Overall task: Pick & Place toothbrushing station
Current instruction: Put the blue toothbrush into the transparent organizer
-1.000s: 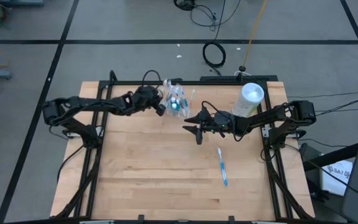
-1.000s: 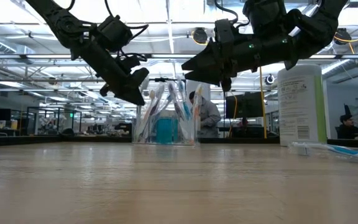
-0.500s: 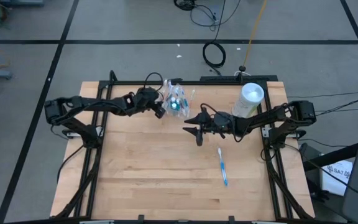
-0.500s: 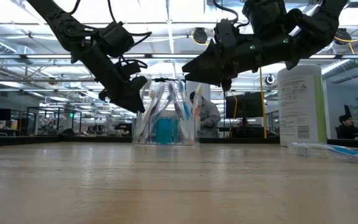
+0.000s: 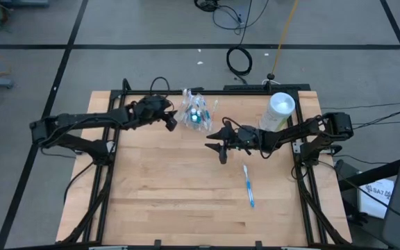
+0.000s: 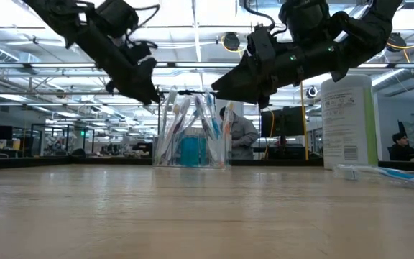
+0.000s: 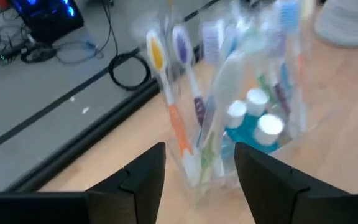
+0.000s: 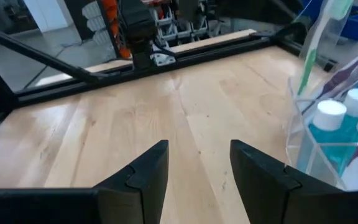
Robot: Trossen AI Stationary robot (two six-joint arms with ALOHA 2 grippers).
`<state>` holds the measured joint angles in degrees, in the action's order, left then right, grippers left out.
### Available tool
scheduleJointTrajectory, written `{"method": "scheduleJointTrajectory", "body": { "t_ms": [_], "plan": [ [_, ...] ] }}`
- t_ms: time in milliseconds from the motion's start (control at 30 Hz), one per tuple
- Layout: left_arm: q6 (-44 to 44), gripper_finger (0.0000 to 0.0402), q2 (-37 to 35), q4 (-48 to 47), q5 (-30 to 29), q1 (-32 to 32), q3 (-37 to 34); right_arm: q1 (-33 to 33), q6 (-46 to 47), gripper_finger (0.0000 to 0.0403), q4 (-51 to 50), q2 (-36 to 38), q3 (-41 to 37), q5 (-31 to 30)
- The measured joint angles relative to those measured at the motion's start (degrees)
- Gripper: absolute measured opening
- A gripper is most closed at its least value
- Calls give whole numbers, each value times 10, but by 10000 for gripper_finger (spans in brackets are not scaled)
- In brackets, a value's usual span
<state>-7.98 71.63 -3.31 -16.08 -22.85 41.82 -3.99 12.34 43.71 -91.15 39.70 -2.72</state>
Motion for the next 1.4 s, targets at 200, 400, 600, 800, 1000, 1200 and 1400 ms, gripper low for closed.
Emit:
{"method": "scheduleJointTrajectory", "body": {
  "t_ms": [200, 400, 600, 800, 1000, 1200, 1400],
  "plan": [
    [3, 200, -50, -1, 0, 15, 0, 27, -41, 165, -5, 6, 2, -1],
    [3, 200, -75, 11, 1, 29, 1, 76, -2, 165, -217, 56, 59, -34],
    [19, 200, -75, 25, -4, 30, 0, 130, 177, 165, -512, 61, 147, -90],
    [23, 200, -71, 39, -4, 30, 0, 179, 314, 165, -691, 66, 150, -73],
    [51, 200, -71, 51, -5, 30, 0, 242, 509, 165, -794, 75, 150, -74],
    [53, 200, -71, 86, -5, 30, 0, 283, 657, 165, -820, 75, 127, -125],
    [68, 200, -71, 117, -5, 30, 0, 283, 668, 165, -760, 76, 72, -139]
  ]
}}
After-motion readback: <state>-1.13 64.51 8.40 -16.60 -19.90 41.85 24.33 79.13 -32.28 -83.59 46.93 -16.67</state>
